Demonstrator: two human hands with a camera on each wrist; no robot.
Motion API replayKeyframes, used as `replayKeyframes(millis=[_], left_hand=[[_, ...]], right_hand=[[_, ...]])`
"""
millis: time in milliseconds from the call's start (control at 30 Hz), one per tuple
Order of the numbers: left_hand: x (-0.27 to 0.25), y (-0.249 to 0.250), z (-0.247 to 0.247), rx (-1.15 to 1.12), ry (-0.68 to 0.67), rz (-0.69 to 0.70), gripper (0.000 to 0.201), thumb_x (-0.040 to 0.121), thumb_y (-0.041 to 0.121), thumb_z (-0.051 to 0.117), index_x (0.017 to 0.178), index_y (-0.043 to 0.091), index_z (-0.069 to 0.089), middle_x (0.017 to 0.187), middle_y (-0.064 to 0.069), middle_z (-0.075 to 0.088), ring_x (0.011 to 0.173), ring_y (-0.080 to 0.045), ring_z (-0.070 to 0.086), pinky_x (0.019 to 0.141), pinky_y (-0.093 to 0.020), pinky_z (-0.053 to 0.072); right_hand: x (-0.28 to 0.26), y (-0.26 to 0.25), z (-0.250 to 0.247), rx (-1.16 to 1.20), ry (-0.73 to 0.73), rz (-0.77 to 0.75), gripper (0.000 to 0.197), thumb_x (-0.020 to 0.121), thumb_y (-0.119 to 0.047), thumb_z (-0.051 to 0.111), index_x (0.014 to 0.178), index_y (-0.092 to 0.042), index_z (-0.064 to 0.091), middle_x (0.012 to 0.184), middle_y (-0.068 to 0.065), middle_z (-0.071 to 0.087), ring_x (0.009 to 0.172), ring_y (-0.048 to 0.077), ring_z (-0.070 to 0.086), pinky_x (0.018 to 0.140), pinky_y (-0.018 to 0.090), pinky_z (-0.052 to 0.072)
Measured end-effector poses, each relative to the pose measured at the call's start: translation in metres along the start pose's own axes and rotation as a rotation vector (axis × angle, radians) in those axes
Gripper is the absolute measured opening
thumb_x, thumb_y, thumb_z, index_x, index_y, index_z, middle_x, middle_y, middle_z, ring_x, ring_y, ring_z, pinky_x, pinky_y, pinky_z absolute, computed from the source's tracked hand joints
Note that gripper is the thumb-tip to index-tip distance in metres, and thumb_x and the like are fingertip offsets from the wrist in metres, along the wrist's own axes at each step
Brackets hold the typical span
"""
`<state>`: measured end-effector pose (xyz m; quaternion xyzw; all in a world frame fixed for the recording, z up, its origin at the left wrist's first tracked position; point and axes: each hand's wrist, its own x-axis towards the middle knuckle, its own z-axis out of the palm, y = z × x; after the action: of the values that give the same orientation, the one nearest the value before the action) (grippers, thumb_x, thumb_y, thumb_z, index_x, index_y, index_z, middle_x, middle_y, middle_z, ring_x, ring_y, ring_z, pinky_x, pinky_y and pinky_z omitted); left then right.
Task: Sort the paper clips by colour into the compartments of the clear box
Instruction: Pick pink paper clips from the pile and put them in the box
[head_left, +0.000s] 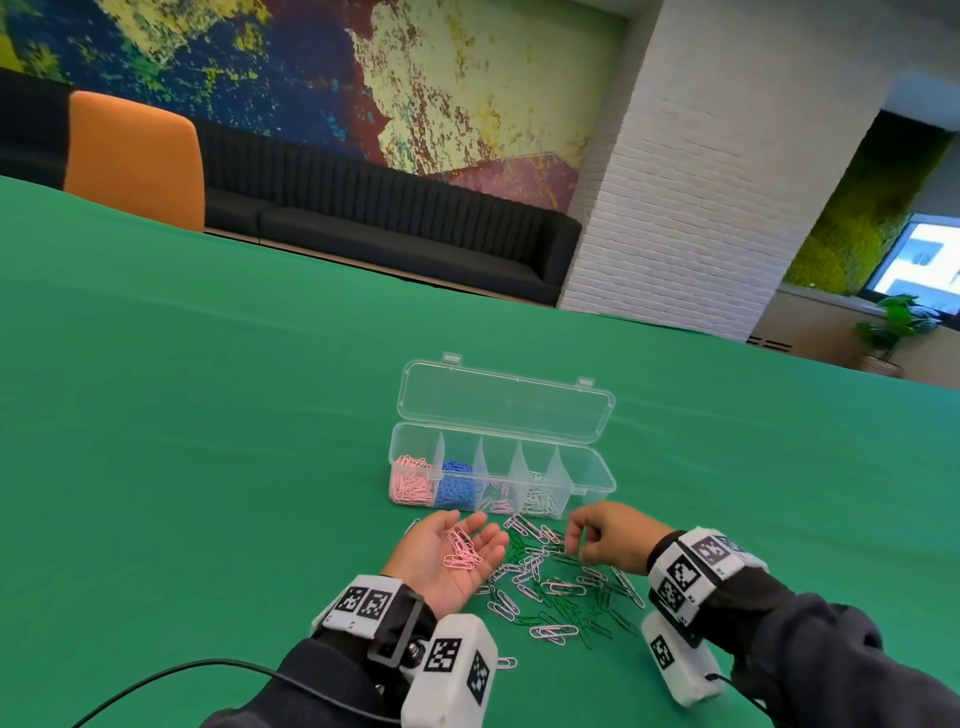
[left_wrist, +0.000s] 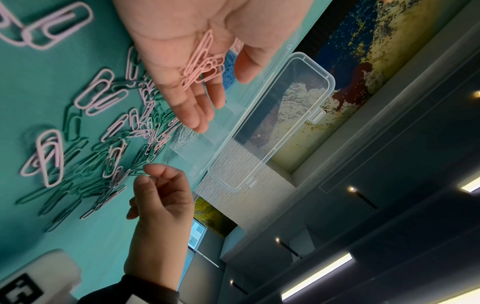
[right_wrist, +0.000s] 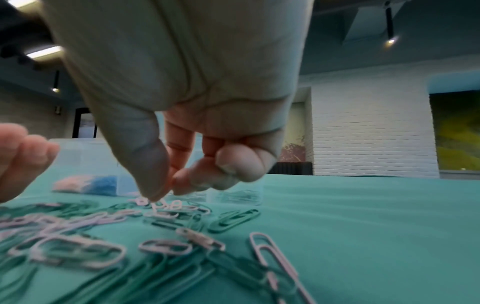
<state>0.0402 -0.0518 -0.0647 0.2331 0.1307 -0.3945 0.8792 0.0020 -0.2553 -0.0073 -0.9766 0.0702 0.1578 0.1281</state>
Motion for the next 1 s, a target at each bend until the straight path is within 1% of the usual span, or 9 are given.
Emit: replayKeyframes(millis=[133, 267, 433, 533, 633, 700, 867, 933, 1000], left_hand=[[0.001, -0.001, 0.0, 0.002, 0.002, -0.001, 0.035, 0.099, 0.021, 0.035, 0.088, -0.004, 0.056, 0.075, -0.021, 0.06, 0.059, -0.03, 0.062, 0.048, -0.032, 0.056], [0.001, 0.0, -0.001, -0.004, 0.001, -0.001, 0.035, 0.099, 0.021, 0.035, 0.087, -0.004, 0.056, 0.075, -0.021, 0.06, 0.055, -0.03, 0.064, 0.047, -0.032, 0.056], [0.002, -0.001, -0.001, 0.003, 0.007, -0.001, 0.036, 0.099, 0.021, 0.035, 0.085, -0.004, 0.057, 0.073, -0.021, 0.06, 0.054, -0.03, 0.064, 0.047, -0.032, 0.055], [0.003, -0.001, -0.001, 0.001, 0.011, 0.0, 0.036, 0.099, 0.021, 0.034, 0.085, -0.004, 0.057, 0.074, -0.02, 0.06, 0.054, -0.03, 0.065, 0.047, -0.032, 0.055], [0.003, 0.0, -0.001, 0.007, 0.012, -0.002, 0.036, 0.099, 0.021, 0.034, 0.086, -0.004, 0.057, 0.075, -0.02, 0.06, 0.055, -0.03, 0.065, 0.047, -0.032, 0.056], [0.003, 0.0, -0.001, 0.009, 0.011, -0.003, 0.035, 0.099, 0.021, 0.035, 0.087, -0.004, 0.057, 0.075, -0.021, 0.06, 0.055, -0.03, 0.064, 0.048, -0.033, 0.056], [0.004, -0.001, -0.002, 0.02, 0.008, -0.006, 0.036, 0.099, 0.022, 0.035, 0.086, -0.003, 0.057, 0.075, -0.021, 0.061, 0.058, -0.03, 0.064, 0.049, -0.032, 0.056], [0.004, -0.001, -0.002, 0.044, 0.004, -0.011, 0.037, 0.099, 0.022, 0.034, 0.086, -0.003, 0.058, 0.078, -0.021, 0.061, 0.065, -0.03, 0.063, 0.051, -0.032, 0.056], [0.003, -0.001, -0.001, 0.081, 0.003, -0.013, 0.036, 0.099, 0.023, 0.034, 0.088, -0.002, 0.058, 0.082, -0.021, 0.061, 0.075, -0.031, 0.06, 0.059, -0.033, 0.055]], right_hand=[[-0.001, -0.003, 0.012, -0.055, -0.057, 0.0, 0.02, 0.085, -0.012, 0.063, 0.076, -0.026, 0.051, 0.071, -0.013, 0.049, 0.064, 0.0, 0.045, 0.062, 0.012, 0.039], [-0.001, -0.007, 0.021, -0.127, -0.074, -0.022, 0.027, 0.085, -0.013, 0.062, 0.068, -0.026, 0.045, 0.071, -0.013, 0.049, 0.068, 0.005, 0.047, 0.073, 0.018, 0.044], [-0.008, -0.006, 0.022, -0.134, -0.109, -0.069, 0.029, 0.083, -0.008, 0.06, 0.067, -0.026, 0.045, 0.069, -0.013, 0.049, 0.065, 0.001, 0.046, 0.06, 0.01, 0.037], [-0.012, -0.005, 0.019, -0.039, -0.144, -0.069, 0.025, 0.085, -0.01, 0.061, 0.069, -0.027, 0.05, 0.071, -0.014, 0.054, 0.065, -0.004, 0.049, 0.062, 0.008, 0.039], [-0.006, -0.003, 0.016, -0.027, -0.062, -0.026, 0.022, 0.086, -0.013, 0.061, 0.071, -0.025, 0.051, 0.074, -0.012, 0.055, 0.071, 0.001, 0.052, 0.069, 0.011, 0.044], [-0.002, -0.004, 0.018, -0.065, -0.031, 0.011, 0.022, 0.085, -0.016, 0.063, 0.07, -0.025, 0.049, 0.075, -0.012, 0.054, 0.075, 0.008, 0.053, 0.074, 0.017, 0.048], [0.005, -0.012, 0.025, -0.142, -0.061, 0.056, 0.025, 0.085, -0.013, 0.057, 0.065, -0.021, 0.046, 0.071, -0.007, 0.049, 0.079, 0.014, 0.052, 0.072, 0.02, 0.046], [0.006, -0.014, 0.025, -0.157, -0.081, 0.064, 0.026, 0.085, -0.011, 0.055, 0.063, -0.02, 0.045, 0.069, -0.006, 0.047, 0.078, 0.015, 0.051, 0.071, 0.021, 0.045], [0.008, -0.015, 0.022, -0.175, -0.09, 0.071, 0.026, 0.085, -0.011, 0.054, 0.062, -0.021, 0.045, 0.067, -0.006, 0.046, 0.075, 0.015, 0.05, 0.067, 0.02, 0.043]])
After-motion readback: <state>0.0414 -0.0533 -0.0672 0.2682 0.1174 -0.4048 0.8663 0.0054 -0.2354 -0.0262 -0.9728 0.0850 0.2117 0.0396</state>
